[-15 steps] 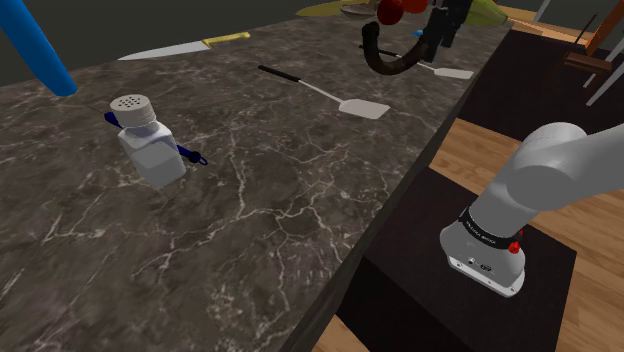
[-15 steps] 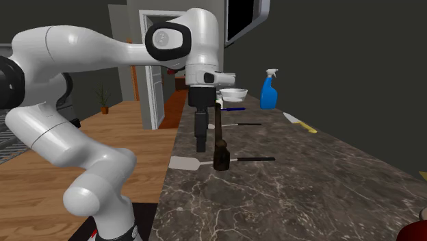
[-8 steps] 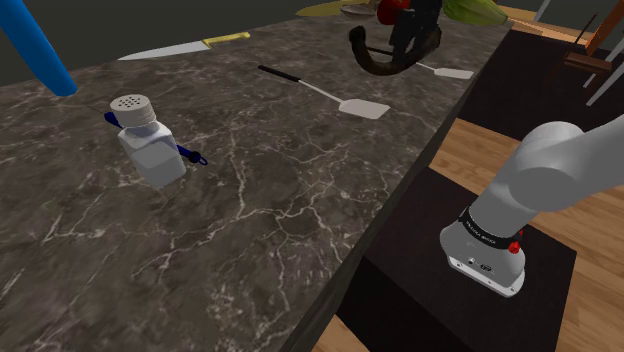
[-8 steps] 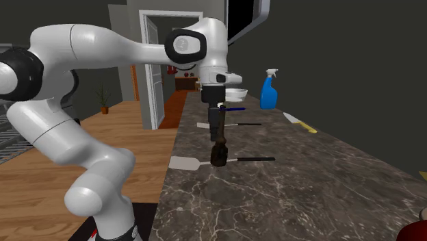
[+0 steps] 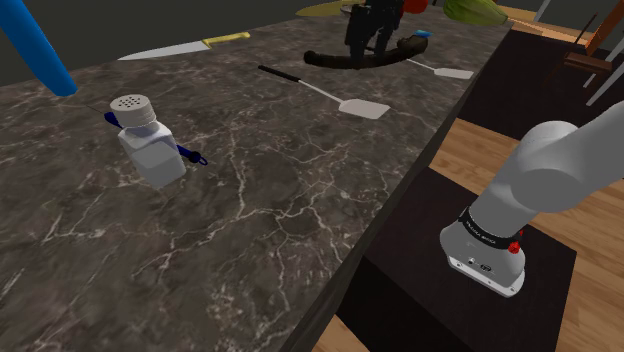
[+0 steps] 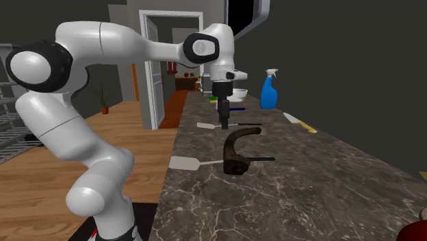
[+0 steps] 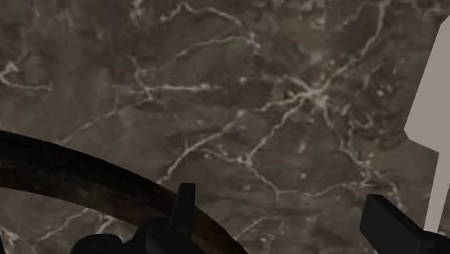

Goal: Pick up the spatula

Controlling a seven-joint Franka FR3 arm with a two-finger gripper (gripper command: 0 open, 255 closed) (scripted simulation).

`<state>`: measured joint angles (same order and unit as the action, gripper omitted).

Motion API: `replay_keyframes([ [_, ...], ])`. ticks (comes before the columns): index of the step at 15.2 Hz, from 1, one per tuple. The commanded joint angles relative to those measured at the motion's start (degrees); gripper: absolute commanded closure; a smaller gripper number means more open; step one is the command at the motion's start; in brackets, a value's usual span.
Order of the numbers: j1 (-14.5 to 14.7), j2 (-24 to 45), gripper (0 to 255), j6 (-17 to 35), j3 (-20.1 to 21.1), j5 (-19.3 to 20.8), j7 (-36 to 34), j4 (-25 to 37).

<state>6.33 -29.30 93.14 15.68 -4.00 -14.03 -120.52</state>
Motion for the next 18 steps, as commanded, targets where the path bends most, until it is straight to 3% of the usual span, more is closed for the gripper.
replay_keyframes([
  [1, 0.45, 2.44, 0, 0.61, 1.65, -0.73, -1.85, 2.48],
  [9, 1.93, 13.14, 0, 2.59, 8.16, -0.98, -9.33, 13.44],
  [18, 2.21, 12.25, 0, 8.42, 8.34, -1.44, -9.11, 6.76],
])
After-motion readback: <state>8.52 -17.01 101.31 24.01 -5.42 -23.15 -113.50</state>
